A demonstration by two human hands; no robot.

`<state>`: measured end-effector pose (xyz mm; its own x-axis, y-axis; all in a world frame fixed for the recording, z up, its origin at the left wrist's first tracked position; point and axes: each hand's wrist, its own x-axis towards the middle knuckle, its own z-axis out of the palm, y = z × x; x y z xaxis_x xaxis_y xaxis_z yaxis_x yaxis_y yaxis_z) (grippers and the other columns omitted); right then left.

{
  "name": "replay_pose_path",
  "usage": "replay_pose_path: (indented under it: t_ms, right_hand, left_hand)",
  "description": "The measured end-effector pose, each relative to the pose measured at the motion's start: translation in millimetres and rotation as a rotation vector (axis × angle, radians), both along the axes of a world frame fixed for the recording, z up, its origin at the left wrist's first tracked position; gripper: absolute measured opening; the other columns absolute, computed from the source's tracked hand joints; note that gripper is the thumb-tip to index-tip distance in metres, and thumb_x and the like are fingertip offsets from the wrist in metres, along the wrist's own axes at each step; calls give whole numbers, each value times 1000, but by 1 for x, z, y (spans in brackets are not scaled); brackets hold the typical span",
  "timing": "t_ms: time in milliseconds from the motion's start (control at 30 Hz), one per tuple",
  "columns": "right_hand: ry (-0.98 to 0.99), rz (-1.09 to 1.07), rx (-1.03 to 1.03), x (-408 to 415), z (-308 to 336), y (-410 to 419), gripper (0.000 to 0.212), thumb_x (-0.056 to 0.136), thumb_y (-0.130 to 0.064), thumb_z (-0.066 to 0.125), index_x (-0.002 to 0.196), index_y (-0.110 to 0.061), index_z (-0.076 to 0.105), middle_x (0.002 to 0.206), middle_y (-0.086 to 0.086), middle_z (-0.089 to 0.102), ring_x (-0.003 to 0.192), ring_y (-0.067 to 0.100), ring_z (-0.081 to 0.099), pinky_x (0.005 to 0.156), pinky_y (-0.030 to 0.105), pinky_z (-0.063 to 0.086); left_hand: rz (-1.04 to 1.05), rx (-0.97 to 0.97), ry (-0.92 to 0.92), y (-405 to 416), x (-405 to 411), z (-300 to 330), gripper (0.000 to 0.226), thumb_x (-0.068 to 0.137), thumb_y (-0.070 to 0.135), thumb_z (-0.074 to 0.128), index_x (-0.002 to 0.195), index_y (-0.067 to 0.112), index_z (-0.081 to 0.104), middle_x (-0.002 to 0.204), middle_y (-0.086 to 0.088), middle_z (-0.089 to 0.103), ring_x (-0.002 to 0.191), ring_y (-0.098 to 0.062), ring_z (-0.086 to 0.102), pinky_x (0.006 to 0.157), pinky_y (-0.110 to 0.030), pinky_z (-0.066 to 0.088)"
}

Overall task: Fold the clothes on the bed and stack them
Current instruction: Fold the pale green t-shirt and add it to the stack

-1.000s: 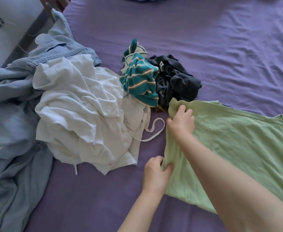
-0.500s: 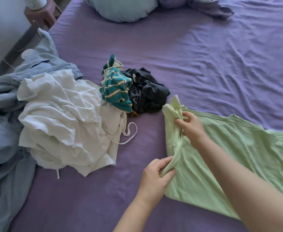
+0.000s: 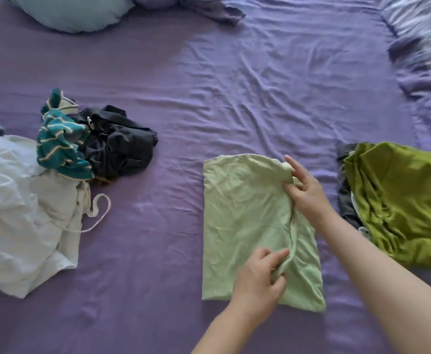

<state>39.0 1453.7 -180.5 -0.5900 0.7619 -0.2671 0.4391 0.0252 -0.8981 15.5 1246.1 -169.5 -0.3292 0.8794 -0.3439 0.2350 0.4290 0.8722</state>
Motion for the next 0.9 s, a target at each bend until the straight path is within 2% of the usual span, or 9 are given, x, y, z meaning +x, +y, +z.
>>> replay_pose_path:
  t_ms: [100,233,367,500,600,700,767,833,900]
  right_hand:
    - [-91,6,61,33,-14,19,63,91,5,47,130,-44,46,135,-5,52,109,17,58,104,37,42]
    - [-293,62,156,64,-37,28,66,86,10,46,144,-21,38,146,1,42,130,22,46,108,22,30]
    - [-345,92,163,76,-47,19,77,84,10,49,149,-22,25,158,5,17,135,26,39,112,40,31]
    - [-354,-111,113,88,-52,-25,73,88,-7,61,149,-10,21,156,14,18,141,28,28,115,39,24]
    - [-430,-220,33,108,-55,-74,79,85,-15,68,148,-6,22,149,17,30,136,31,33,111,39,27]
    - [-519,-301,-9,128,-55,-115,71,86,-23,67,145,-9,31,141,16,43,127,33,42,97,41,37]
    - [-581,-347,-64,138,-55,-133,56,90,-31,61,139,-14,41,134,12,52,121,34,49,88,42,42]
    - [-599,-387,-89,143,-52,-143,35,93,-38,54,118,-14,55,113,11,64,106,36,56,76,40,42]
    - [-555,-417,-70,147,-47,-147,27,94,-37,52,84,-12,51,80,9,59,84,37,55,65,40,38]
  left_hand:
    - [-108,-25,24,24,31,-12,53,83,12,54,135,23,54,119,-2,53,109,-18,55,90,-28,44]
    - [-282,-103,80,43,61,-31,60,82,6,51,140,20,46,132,-4,49,117,-23,49,96,-30,39]
    - [-340,-154,43,33,66,-44,57,86,12,53,141,18,45,138,-3,45,123,-20,46,103,-22,35]
    - [30,-133,297,6,44,-46,45,84,12,63,129,13,59,124,-5,55,115,-21,51,101,-30,40]
    - [359,-387,521,-13,15,-46,54,83,18,69,134,15,52,135,-10,47,123,-30,42,106,-40,33]
    - [491,-535,390,-27,-4,-47,64,86,28,68,141,12,41,140,-12,41,129,-29,37,106,-35,27]
    - [552,-544,283,-31,-7,-50,64,84,32,70,138,14,42,132,-10,48,123,-29,45,99,-37,35]
    - [629,-582,162,-32,-9,-53,56,83,35,70,129,16,45,120,-6,58,111,-28,55,86,-37,42]
    - [704,-610,39,-37,-12,-56,40,84,33,69,113,10,53,109,-7,65,99,-27,59,77,-34,42]
